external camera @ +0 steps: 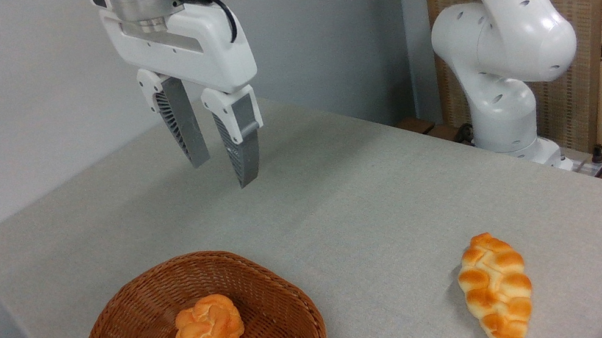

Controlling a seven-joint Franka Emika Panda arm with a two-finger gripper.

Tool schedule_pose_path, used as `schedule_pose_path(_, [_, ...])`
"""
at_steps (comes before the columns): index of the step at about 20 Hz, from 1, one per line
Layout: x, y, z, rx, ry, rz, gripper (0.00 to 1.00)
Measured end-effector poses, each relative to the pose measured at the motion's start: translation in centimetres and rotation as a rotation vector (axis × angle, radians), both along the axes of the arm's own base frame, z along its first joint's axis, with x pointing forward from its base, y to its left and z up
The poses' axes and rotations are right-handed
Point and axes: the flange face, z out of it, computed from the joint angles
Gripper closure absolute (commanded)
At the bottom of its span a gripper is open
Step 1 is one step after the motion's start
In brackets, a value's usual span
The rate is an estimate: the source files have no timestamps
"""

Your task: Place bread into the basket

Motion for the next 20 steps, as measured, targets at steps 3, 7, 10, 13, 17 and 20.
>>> schedule_pose_path(3, [-0.8,1.8,-1.4,-0.003,0.037,0.06,0.0])
schedule_pose_path(7, [-3.3,5.5,-5.5,-0.015,0.132,0.157,0.0])
schedule_pose_path(10, [-6.0,10.7,-8.7,-0.034,0.179,0.252,0.0])
schedule_pose_path(13, [-8.0,15.8,-10.1,-0.001,0.162,0.325,0.0])
schedule_pose_path(17, [-9.6,20.2,-10.9,0.142,0.172,0.347,0.0])
schedule_pose_path(20, [-10.1,21.6,-12.8,0.168,0.164,0.357,0.0])
